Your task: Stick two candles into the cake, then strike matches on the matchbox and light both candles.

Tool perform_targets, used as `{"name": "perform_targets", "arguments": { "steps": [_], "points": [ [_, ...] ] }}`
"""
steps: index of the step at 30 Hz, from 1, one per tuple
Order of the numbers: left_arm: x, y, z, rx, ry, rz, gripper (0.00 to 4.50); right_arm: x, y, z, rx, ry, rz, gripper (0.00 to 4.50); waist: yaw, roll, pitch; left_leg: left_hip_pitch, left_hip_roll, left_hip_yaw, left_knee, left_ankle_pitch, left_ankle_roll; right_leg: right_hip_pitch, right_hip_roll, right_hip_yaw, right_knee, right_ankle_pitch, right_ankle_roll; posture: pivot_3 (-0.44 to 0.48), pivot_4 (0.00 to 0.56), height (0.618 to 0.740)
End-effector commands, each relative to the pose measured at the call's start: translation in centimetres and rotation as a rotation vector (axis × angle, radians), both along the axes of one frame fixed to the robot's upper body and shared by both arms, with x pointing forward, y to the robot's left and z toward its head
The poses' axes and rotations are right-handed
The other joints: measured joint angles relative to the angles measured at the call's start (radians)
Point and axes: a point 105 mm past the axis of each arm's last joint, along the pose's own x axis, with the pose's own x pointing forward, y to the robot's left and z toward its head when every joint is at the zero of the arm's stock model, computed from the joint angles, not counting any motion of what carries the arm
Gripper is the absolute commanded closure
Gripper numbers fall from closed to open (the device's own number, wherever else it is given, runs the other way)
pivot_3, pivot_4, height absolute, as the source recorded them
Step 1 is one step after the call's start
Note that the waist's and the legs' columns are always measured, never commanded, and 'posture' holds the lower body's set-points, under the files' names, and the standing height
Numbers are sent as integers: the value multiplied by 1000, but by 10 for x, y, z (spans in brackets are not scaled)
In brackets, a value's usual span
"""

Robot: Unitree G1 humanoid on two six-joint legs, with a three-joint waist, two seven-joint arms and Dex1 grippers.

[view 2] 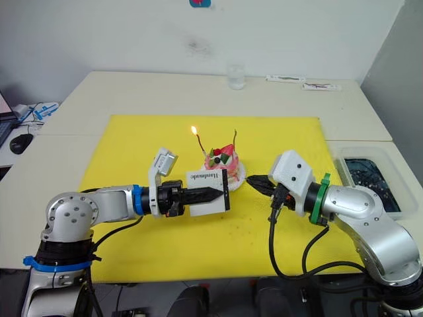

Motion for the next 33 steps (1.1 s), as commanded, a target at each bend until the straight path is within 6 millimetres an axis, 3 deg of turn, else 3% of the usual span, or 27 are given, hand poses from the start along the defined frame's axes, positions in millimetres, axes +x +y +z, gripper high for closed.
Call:
{"name": "perform_targets", "arguments": {
  "steps": [1,15,33],
  "points": [
    [-1,0,8,-20,-18,-8,4500,-10,9,6,-37,-53,64,4447,0,0,0,0,0,0,0,0,0,0,0,0,0,0,0,0,150,740],
    [2,1,7,0,-9,-6,4500,-20,22,-13,-139,-71,164,4447,0,0,0,0,0,0,1,0,0,0,0,0,0,-1,-2,0,150,740],
    [-4,-1,4,10,-5,-25,4500,-3,26,-20,-164,-134,131,4447,1,0,0,0,0,0,1,0,0,0,0,0,0,-1,-2,0,150,740]
  ]
}}
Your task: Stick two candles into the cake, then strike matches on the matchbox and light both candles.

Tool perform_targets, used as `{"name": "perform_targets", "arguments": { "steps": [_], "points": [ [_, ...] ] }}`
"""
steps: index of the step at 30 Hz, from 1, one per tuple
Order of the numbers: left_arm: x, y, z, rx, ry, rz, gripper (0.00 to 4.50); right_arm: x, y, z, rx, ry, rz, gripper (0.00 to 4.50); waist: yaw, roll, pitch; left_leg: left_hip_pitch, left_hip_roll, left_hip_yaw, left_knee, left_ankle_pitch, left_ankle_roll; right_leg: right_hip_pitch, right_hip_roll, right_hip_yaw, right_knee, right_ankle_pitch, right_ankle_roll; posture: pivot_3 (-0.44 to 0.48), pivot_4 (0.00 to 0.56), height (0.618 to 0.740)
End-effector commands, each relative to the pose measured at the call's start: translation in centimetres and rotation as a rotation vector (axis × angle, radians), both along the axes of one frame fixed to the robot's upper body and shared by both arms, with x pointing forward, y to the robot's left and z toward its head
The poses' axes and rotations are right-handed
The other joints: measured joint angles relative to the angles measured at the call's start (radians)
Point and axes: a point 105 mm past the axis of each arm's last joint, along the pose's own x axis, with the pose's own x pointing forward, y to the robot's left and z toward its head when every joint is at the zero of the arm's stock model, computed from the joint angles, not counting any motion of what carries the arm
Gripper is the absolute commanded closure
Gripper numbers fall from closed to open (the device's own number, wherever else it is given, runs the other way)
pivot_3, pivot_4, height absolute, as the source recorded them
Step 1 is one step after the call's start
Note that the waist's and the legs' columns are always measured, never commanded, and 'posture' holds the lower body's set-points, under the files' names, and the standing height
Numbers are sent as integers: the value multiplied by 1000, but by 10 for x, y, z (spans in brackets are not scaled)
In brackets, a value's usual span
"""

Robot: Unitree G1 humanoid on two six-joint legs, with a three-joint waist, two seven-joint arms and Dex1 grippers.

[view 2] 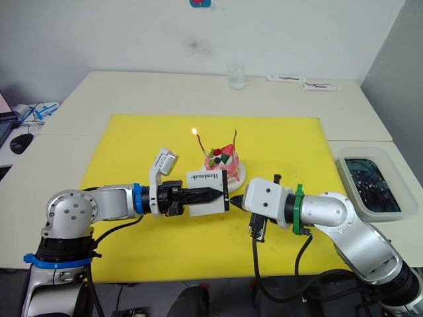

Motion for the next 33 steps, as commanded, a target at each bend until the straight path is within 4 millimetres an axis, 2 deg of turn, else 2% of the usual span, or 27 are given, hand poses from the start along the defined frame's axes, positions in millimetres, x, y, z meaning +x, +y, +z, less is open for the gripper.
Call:
{"name": "perform_targets", "arguments": {
  "steps": [1,23,28,33],
  "points": [
    [-6,-2,6,-3,-34,-25,4500,2,2,8,10,-59,2,4447,0,0,0,0,0,0,0,0,0,0,0,0,0,0,0,0,150,740],
    [-5,-4,9,-16,-45,-19,4500,8,7,-2,-34,-62,19,4447,0,0,0,0,0,0,0,0,0,0,0,0,0,1,2,0,150,740],
    [-4,7,6,13,-49,14,4500,5,-10,0,-48,-36,-25,4447,1,0,0,0,0,0,0,0,0,0,0,0,0,1,1,0,150,740],
    [-5,13,8,32,-63,24,4500,-3,-42,8,-45,103,-138,4447,5,0,0,0,0,0,0,0,0,0,0,0,0,0,0,0,150,740]
  ]
}}
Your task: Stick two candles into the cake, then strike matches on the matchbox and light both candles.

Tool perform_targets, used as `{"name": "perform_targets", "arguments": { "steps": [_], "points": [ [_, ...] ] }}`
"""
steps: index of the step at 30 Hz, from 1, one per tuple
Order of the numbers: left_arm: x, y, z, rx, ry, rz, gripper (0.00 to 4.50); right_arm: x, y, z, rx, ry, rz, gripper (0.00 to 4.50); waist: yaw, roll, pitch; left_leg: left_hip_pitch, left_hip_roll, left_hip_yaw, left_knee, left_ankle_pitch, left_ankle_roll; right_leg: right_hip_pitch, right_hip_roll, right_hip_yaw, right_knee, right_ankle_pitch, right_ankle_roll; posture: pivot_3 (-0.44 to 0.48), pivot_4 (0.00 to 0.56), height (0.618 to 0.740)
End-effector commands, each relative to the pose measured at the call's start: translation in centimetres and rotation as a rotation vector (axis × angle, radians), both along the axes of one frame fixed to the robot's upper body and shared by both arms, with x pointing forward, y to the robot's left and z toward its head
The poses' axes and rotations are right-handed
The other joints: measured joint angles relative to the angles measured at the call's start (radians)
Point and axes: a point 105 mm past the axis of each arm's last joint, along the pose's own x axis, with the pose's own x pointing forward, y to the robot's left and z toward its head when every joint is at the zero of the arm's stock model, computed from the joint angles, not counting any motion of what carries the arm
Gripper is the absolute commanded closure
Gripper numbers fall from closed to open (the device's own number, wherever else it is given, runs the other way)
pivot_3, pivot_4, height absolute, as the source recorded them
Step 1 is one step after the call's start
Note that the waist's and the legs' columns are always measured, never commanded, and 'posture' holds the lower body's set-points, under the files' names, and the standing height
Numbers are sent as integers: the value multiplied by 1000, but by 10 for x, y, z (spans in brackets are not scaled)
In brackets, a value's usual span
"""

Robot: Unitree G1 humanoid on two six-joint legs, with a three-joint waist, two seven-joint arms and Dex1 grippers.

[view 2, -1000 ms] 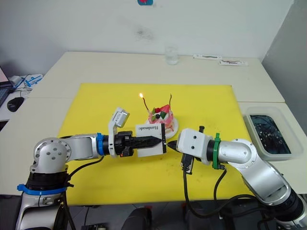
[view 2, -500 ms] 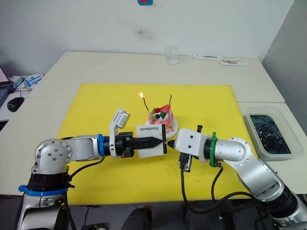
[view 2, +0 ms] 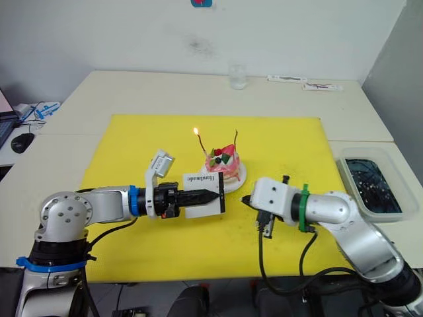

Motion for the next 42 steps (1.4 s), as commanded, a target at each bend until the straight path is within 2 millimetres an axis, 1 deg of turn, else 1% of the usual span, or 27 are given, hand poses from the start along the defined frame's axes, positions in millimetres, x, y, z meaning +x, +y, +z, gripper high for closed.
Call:
{"name": "perform_targets", "arguments": {
  "steps": [1,3,5,6,9,12,16,20,21,22,25,26,29,31,33,37,39,42],
  "points": [
    [-5,1,11,-11,-57,-20,4500,-10,-19,16,-7,35,-48,4447,1,0,0,0,0,0,0,0,0,0,0,0,0,0,0,0,150,740],
    [-10,1,9,8,-68,-38,4500,-13,-33,13,-29,98,-109,4447,3,0,0,0,0,0,0,0,0,0,0,0,0,-1,-2,0,150,740],
    [-15,-1,6,37,-79,-65,4500,-17,-46,2,-81,161,-160,4447,4,0,0,0,0,0,0,0,0,0,0,0,0,-2,-3,0,150,740],
    [-17,-3,4,40,-80,-75,4500,-17,-50,-4,-93,181,-181,4447,5,0,0,0,0,0,0,0,0,0,0,0,0,-2,-3,0,150,740],
    [-20,-6,1,49,-88,-97,4500,-5,-46,-17,-34,212,-264,4447,3,0,0,1,0,1,0,0,0,0,0,0,0,-2,-3,0,150,740],
    [-21,-8,1,50,-93,-107,4500,7,-39,-24,23,216,-312,4447,1,0,0,1,0,1,0,0,0,0,0,0,0,-2,-3,0,150,740],
    [-20,-8,1,53,-98,-109,4500,22,-32,-28,98,206,-366,4447,1,0,0,0,0,1,1,0,0,0,0,1,0,-2,-3,0,150,740],
    [-21,-7,1,58,-102,-105,4500,27,-32,-28,124,189,-386,4447,2,0,0,0,0,1,0,0,0,0,0,0,0,-2,-3,0,150,740],
    [-22,-7,0,60,-102,-103,4500,28,-32,-26,138,170,-390,4052,3,0,0,-1,0,1,-1,0,0,0,0,0,-1,-2,-2,0,150,740],
    [-22,-6,0,61,-102,-102,4500,29,-32,-24,149,158,-393,3919,3,0,0,-1,0,1,-1,0,0,-1,0,0,-1,-2,-1,0,150,740],
    [-22,-4,0,67,-103,-95,4500,27,-34,-18,188,143,-394,2963,3,0,0,0,0,0,-1,0,0,-1,0,0,-1,-1,1,0,150,740],
    [-22,-4,0,69,-103,-93,4500,24,-35,-16,205,139,-389,2527,4,0,0,0,0,0,-1,0,0,-1,0,0,-1,-1,1,0,150,740],
    [-22,-2,0,73,-103,-90,4500,18,-42,-19,224,112,-394,1459,4,0,0,0,0,0,-1,0,0,0,0,0,-1,-2,-2,0,150,740],
    [-22,-2,1,75,-105,-90,4500,16,-45,-19,279,65,-401,695,4,0,0,0,0,0,-1,0,0,0,0,0,-1,-3,-3,0,150,740],
    [-21,-2,2,75,-106,-90,4500,10,-46,-25,331,33,-397,695,4,0,0,0,0,0,-1,0,0,0,0,0,-1,-3,-3,0,150,740],
    [-21,-1,3,74,-106,-93,4500,3,-44,-50,330,-4,-352,695,2,0,0,0,0,1,-1,0,0,0,0,1,-1,-2,-2,0,150,740],
    [-21,-1,4,74,-105,-96,4500,5,-38,-54,347,-12,-329,695,-5,0,0,0,0,2,0,0,0,0,0,2,-1,-2,-2,0,150,740],
    [-21,0,5,77,-107,-99,4500,15,-34,-57,367,-13,-316,695,-10,0,0,2,0,2,0,0,0,0,0,1,1,-2,-2,0,150,740]
  ]
}}
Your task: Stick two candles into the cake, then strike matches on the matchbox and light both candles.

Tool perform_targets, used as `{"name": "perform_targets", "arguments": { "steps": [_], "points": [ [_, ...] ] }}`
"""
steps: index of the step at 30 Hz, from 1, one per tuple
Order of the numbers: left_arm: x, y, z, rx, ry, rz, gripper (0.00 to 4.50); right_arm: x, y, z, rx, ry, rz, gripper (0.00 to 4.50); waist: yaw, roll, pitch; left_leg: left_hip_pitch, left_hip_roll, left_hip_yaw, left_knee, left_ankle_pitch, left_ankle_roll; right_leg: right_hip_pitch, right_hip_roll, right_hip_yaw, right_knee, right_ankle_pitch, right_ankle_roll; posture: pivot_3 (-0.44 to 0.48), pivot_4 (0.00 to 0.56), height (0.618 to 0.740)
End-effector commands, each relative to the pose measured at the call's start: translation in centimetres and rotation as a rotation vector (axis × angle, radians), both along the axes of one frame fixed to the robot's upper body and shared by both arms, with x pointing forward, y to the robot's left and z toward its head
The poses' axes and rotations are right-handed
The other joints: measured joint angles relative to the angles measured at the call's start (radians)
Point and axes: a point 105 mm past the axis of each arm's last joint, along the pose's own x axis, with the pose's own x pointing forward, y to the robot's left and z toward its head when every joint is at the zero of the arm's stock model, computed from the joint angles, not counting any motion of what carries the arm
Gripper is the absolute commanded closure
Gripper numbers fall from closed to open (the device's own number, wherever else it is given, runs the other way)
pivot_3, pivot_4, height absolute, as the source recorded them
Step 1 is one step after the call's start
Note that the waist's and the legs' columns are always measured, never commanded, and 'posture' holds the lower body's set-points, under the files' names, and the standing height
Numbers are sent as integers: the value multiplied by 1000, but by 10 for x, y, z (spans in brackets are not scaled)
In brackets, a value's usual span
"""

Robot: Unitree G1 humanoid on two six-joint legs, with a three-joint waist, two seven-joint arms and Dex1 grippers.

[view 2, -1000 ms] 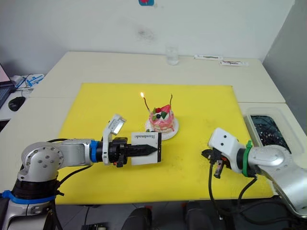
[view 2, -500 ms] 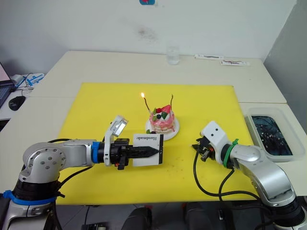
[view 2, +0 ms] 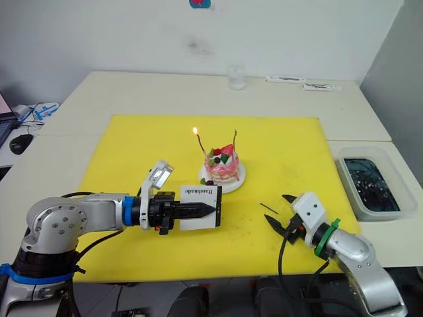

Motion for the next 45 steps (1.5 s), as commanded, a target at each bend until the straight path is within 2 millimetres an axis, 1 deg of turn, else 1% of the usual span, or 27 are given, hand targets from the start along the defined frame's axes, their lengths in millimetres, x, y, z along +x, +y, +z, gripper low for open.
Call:
{"name": "perform_targets", "arguments": {
  "steps": [1,6,14,17,18,22,26,27,31,39,41,45],
  "points": [
    [-1,0,12,-10,-42,-22,4500,11,5,8,14,-66,31,695,-1,0,0,0,0,0,0,0,0,0,0,0,0,0,0,0,150,740],
    [-1,0,14,-8,-46,-22,4500,19,6,0,24,-50,51,695,-1,0,0,0,0,-1,0,0,0,1,0,0,0,0,0,0,150,740],
    [-2,3,15,-1,-48,-16,4500,23,8,-15,1,-5,45,695,0,0,0,0,0,-1,-1,0,0,0,0,-1,0,1,2,0,150,740],
    [-2,3,15,-2,-49,-13,4500,21,8,-19,-17,19,43,1248,0,0,0,0,0,-1,0,0,0,1,0,0,1,0,-1,0,150,740],
    [-2,3,15,-2,-49,-12,4500,21,8,-19,-26,16,45,1661,0,0,0,0,0,-1,0,0,0,1,0,0,1,0,0,0,150,740],
    [-1,3,15,-1,-49,-12,4500,18,6,-30,-77,80,28,2968,0,-1,-1,1,0,-1,1,0,0,2,0,0,1,0,0,0,150,740],
    [0,3,14,0,-51,-8,4500,18,9,-28,-83,90,31,4308,0,-1,-1,1,0,-1,1,0,0,2,0,0,1,0,0,0,150,740],
    [0,3,14,0,-51,-7,4500,18,9,-27,-82,92,29,4481,0,-1,-1,1,0,-1,1,0,0,2,0,0,1,0,0,0,150,740],
    [-1,4,13,-1,-50,-1,4500,20,14,-18,-51,84,30,4481,0,-1,-1,1,0,-1,1,0,0,2,0,0,1,0,0,0,150,740],
    [0,5,12,-3,-45,12,4500,9,22,6,11,53,91,4481,0,-1,-1,1,0,-1,0,0,0,1,0,0,1,0,0,0,150,740],
    [1,5,11,-4,-44,13,4500,10,21,8,12,49,80,4481,0,-1,-1,0,0,-1,0,0,0,1,0,0,1,0,-1,0,150,740],
    [1,3,10,-6,-43,9,4500,18,18,-2,-10,38,31,4481,0,-1,-1,0,0,-1,0,0,0,1,0,0,0,0,-1,0,150,740]
  ]
}}
